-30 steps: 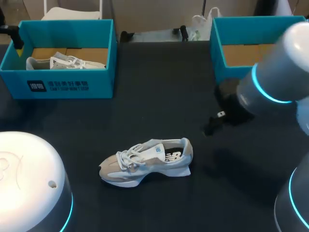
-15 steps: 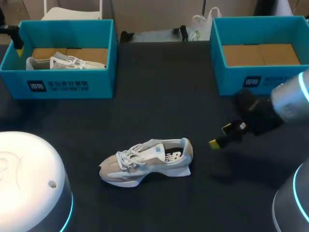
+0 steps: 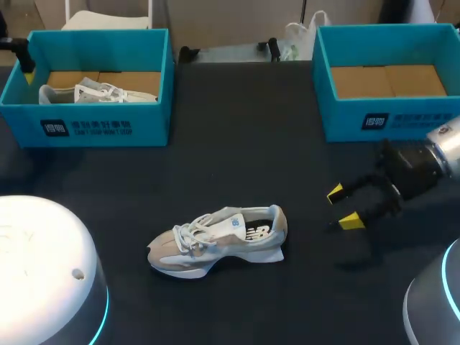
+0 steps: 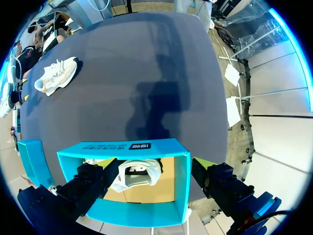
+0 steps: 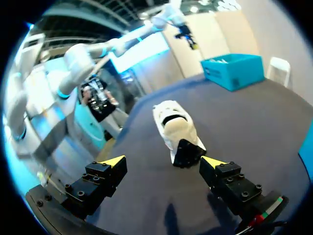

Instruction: Take the shoe out of the shoebox, open the shoe tongue, remove and reinsert the insole, then place the shoe into the shoebox

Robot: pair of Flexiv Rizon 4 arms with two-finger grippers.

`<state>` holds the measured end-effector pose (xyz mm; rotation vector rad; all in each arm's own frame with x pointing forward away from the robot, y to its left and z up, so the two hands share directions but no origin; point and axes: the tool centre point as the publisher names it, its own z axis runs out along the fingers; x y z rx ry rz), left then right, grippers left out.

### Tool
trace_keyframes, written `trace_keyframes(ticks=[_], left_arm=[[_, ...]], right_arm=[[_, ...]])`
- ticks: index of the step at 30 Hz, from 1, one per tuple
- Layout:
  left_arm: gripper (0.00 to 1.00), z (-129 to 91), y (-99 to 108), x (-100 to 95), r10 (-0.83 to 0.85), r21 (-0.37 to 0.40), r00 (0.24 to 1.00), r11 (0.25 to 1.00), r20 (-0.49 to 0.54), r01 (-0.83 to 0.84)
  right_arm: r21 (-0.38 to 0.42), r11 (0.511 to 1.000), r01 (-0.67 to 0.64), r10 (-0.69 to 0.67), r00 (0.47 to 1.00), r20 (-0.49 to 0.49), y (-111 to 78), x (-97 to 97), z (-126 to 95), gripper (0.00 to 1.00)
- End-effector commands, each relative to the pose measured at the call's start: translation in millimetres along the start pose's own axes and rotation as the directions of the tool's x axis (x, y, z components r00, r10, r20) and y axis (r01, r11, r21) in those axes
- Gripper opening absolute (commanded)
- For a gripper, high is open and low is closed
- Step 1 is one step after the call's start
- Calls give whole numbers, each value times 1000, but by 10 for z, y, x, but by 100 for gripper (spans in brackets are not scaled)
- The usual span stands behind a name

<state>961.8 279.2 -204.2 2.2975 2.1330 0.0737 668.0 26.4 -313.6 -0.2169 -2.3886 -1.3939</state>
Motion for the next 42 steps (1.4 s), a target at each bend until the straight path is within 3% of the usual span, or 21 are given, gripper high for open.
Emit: trace_keyframes(ticks=[1, 14, 27, 34, 42], left_arm=[[100, 0, -11, 4, 1, -2, 1000, 1000, -2, -1], [100, 0, -11, 4, 1, -2, 1000, 1000, -2, -1], [100, 0, -11, 4, 1, -2, 1000, 1000, -2, -1], [100, 0, -11, 4, 1, -2, 1000, 1000, -2, -1], [100, 0, -11, 4, 1, -2, 1000, 1000, -2, -1]], right_arm=[[-41, 998, 47, -51, 993, -103, -46, -27, 18, 100], [-64, 990, 123, -119, 991, 63, -151, -20, 59, 100], [-37, 987, 158, -155, 985, 75, -163, -22, 67, 100], [-42, 965, 258, -250, 958, 141, -347, -167, 185, 100], [-63, 951, 302, -292, 948, 127, -416, -194, 213, 100]])
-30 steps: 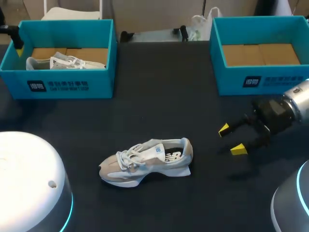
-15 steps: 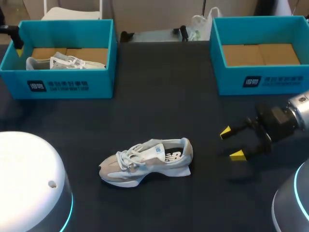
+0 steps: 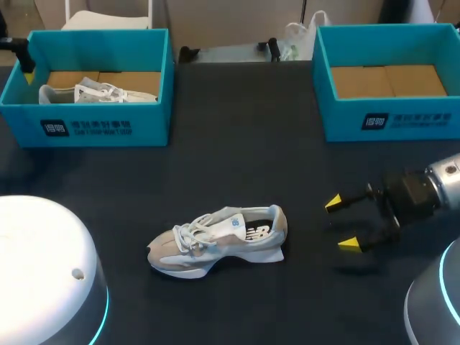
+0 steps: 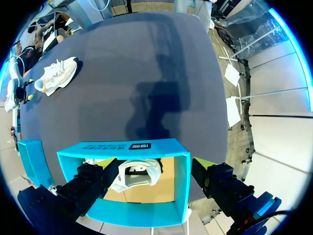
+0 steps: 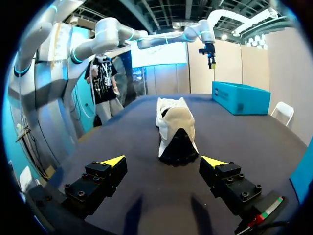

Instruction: Take the shoe out of the shoebox, open the shoe tongue, remove and reinsert the insole, then place the shoe into the shoebox

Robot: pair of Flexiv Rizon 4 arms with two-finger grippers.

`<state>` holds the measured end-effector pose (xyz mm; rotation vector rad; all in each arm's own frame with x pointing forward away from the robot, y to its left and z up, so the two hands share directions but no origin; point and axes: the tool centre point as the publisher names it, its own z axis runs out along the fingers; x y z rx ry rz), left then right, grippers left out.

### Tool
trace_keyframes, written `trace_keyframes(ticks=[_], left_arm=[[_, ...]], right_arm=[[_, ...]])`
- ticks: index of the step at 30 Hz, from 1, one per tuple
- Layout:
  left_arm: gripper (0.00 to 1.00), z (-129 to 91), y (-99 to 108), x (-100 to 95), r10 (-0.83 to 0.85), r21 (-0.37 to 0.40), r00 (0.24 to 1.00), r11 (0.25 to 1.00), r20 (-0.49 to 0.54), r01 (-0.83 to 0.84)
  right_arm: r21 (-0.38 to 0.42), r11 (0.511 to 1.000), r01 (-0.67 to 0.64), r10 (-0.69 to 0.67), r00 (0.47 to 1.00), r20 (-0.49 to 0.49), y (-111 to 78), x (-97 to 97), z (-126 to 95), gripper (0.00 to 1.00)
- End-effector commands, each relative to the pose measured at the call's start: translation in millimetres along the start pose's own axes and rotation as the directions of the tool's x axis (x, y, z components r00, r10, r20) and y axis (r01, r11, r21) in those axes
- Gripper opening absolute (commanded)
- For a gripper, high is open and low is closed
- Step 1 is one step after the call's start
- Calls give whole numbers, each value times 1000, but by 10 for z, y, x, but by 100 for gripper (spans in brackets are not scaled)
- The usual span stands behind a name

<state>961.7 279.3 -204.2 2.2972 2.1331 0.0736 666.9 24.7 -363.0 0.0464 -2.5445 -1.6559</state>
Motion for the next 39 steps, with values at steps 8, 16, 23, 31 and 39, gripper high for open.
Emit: trace_keyframes(ticks=[8, 16, 23, 31, 39], left_arm=[[100, 0, -11, 3, 1, -2, 1000, 1000, -2, -1], [100, 0, -11, 3, 1, -2, 1000, 1000, -2, -1], [100, 0, -11, 3, 1, -2, 1000, 1000, -2, -1], [100, 0, -11, 3, 1, -2, 1000, 1000, -2, -1], [100, 0, -11, 3, 1, -2, 1000, 1000, -2, -1]], right_arm=[[-7, 1000, 13, -13, 1000, -2, -43, -46, 29, 100], [-13, 999, 39, -38, 999, 7, -124, -222, 230, 100], [-14, 999, 49, -49, 999, -12, -94, -321, 438, 100], [-14, 999, 49, -49, 999, -12, -94, -321, 438, 100], [10, 1000, -26, 26, 1000, -12, -104, -360, 593, 100]])
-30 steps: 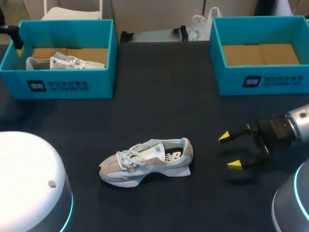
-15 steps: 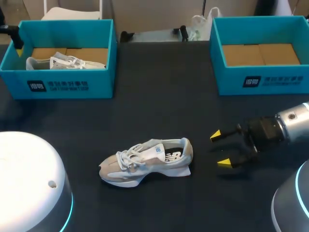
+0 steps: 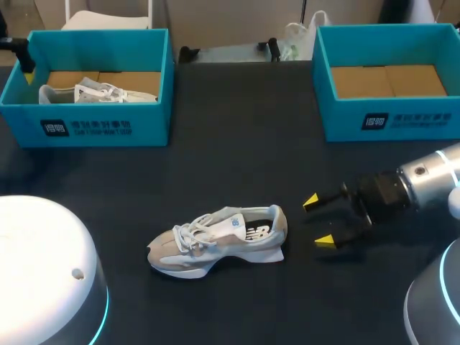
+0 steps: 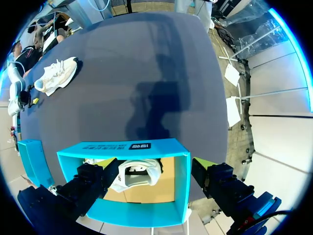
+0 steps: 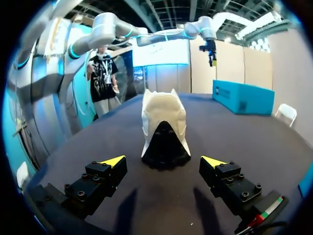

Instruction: Take the shoe out of the shoebox, open the shoe tongue, remove and reinsert the insole, then place the shoe into the shoebox

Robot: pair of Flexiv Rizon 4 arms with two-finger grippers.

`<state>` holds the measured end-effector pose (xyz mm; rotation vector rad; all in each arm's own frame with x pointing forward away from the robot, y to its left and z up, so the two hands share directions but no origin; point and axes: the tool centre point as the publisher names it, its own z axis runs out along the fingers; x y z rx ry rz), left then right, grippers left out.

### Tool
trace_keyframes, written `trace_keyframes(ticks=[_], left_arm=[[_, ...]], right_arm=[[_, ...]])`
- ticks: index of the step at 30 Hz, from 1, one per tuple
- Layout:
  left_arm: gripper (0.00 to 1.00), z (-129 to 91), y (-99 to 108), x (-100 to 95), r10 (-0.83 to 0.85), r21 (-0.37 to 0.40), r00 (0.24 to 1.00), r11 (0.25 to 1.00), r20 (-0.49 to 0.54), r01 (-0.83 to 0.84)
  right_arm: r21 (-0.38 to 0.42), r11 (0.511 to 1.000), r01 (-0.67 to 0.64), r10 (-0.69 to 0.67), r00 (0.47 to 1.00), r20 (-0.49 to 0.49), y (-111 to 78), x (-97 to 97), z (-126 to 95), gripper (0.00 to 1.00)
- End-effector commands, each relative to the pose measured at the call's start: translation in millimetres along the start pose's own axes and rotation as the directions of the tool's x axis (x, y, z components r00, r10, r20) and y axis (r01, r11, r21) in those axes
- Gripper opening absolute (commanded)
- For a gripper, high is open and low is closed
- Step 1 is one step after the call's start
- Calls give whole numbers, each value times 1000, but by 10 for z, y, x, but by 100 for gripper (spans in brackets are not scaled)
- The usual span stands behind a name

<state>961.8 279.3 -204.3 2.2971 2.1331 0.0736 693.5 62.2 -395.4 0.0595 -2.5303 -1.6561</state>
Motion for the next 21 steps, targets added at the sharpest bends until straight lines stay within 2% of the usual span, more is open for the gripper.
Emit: trace_keyframes(ticks=[1, 11, 21], left_arm=[[100, -1, -11, 3, 1, -2, 1000, 1000, -2, -1], [100, -1, -11, 3, 1, -2, 1000, 1000, -2, -1], [100, -1, -11, 3, 1, -2, 1000, 1000, -2, -1]], right_arm=[[17, 1000, -26, 26, 1000, 0, 28, -54, 189, 100], [17, 999, -38, 38, 999, 27, 65, -39, 332, 100], [3, 1000, -8, 8, 1000, 10, 76, -64, 494, 100]])
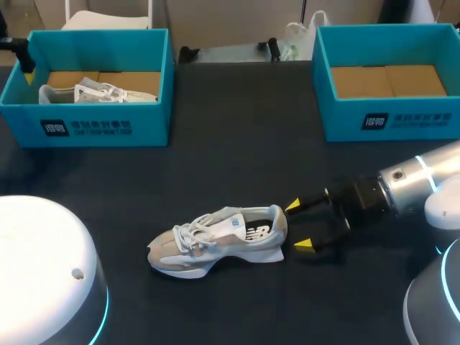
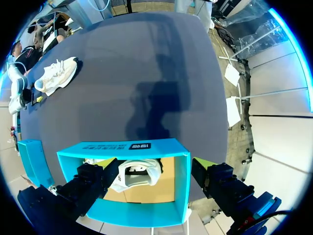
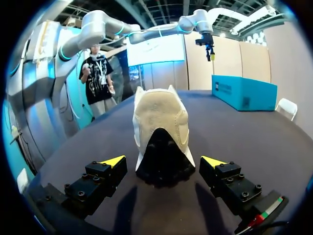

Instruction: Take the shoe out of the shoebox, open the shoe tongue, remove and reinsert the insole, then place the shoe into the shoebox

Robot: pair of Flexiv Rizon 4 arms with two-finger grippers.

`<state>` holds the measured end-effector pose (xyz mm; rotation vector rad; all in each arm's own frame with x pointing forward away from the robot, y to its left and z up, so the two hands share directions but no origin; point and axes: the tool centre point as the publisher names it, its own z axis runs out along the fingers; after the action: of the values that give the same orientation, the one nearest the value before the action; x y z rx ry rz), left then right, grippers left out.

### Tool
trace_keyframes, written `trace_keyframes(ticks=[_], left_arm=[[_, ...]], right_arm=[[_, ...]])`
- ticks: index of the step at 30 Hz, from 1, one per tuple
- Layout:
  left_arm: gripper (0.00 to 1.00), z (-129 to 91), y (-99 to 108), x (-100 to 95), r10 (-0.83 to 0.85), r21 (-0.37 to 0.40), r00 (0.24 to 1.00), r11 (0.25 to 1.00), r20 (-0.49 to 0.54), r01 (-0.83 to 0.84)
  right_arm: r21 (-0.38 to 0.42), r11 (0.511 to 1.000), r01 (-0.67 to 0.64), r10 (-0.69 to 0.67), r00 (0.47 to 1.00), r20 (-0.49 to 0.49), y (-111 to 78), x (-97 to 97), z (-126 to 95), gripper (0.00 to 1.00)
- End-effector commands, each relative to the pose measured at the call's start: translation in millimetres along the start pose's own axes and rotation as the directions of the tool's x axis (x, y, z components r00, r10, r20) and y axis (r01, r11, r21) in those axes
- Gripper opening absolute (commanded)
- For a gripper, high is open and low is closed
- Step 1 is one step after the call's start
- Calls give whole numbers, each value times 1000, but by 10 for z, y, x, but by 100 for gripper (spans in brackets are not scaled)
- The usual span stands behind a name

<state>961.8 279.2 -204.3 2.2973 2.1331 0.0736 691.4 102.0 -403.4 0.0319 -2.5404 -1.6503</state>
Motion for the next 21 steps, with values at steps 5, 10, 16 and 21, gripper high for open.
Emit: trace_keyframes(ticks=[5, 10, 16, 21], left_arm=[[100, -1, -11, 4, 1, -2, 1000, 1000, -2, -1], [100, -1, -11, 4, 1, -2, 1000, 1000, -2, -1], [100, -1, -11, 4, 1, -2, 1000, 1000, -2, -1], [100, -1, -11, 4, 1, -2, 1000, 1000, -2, -1]], right_arm=[[-11, 1000, 15, -15, 1000, -9, 15, -48, 177, 100], [-8, 1000, 19, -19, 1000, -3, 38, -24, 217, 100], [-9, 1000, 18, -18, 1000, -7, 35, -9, 290, 100], [-5, 1000, 16, -16, 1000, -8, 51, -14, 345, 100]])
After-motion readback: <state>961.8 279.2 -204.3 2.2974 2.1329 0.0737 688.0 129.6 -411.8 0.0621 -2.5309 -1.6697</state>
